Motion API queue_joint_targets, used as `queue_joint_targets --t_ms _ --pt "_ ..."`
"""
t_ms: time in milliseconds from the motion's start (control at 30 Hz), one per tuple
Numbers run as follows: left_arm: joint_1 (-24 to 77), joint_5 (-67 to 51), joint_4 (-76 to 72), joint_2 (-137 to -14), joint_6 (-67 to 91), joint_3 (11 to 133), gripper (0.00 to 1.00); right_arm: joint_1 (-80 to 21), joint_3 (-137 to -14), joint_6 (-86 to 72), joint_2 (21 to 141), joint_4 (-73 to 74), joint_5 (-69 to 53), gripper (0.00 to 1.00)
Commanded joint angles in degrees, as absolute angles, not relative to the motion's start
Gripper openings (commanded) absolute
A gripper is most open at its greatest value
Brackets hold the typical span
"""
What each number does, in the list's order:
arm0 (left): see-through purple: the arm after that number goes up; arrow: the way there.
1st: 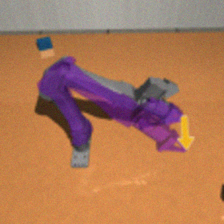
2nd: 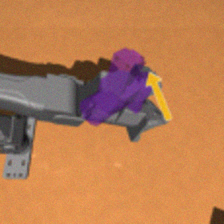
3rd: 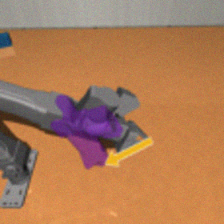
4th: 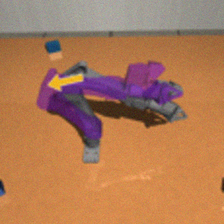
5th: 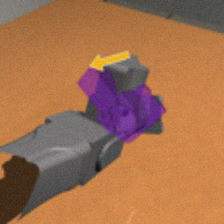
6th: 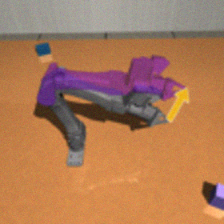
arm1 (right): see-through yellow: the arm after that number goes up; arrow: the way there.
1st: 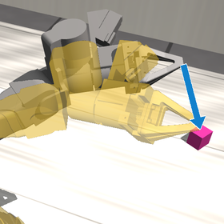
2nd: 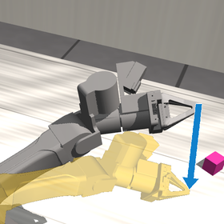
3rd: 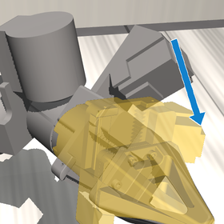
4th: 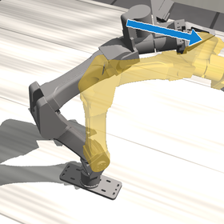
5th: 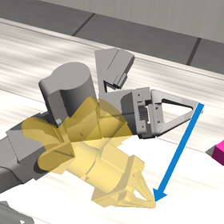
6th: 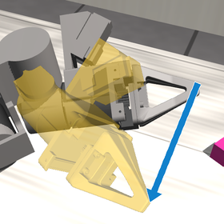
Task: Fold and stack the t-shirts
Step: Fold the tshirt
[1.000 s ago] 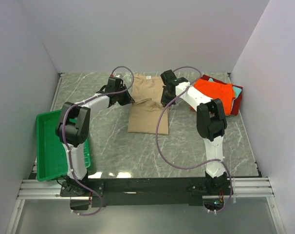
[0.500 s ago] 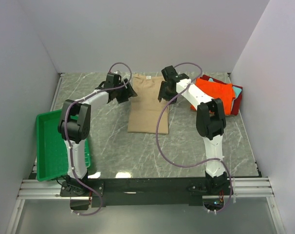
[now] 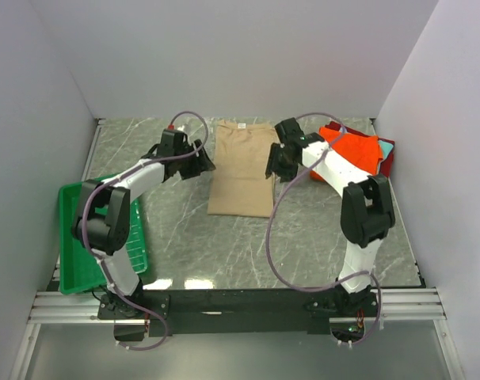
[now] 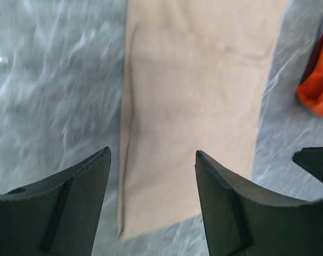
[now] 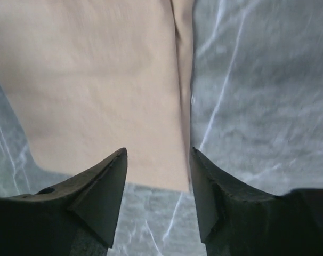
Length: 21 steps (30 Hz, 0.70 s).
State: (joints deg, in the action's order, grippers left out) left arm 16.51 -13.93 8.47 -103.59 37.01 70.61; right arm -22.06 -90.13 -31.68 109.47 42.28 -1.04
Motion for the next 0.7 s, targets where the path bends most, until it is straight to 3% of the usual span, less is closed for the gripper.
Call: queue_joint_targets --t_ms 0,233,667 --pt "17.0 -14.9 9.5 -99.1 34.5 66.3 0.7 -22.0 -82.6 -32.8 103.3 37.5 -6.2 0.57" --pt "17.9 -15.7 10.1 -94.5 35.0 57.1 0.7 -23.2 -68.4 -35.2 97.2 33.2 -9.8 0.52" --pt "19.7 -15.5 9.4 -92.3 36.8 51.2 0.68 -23.9 -61.7 -36.7 97.6 29.4 -12.6 0.43"
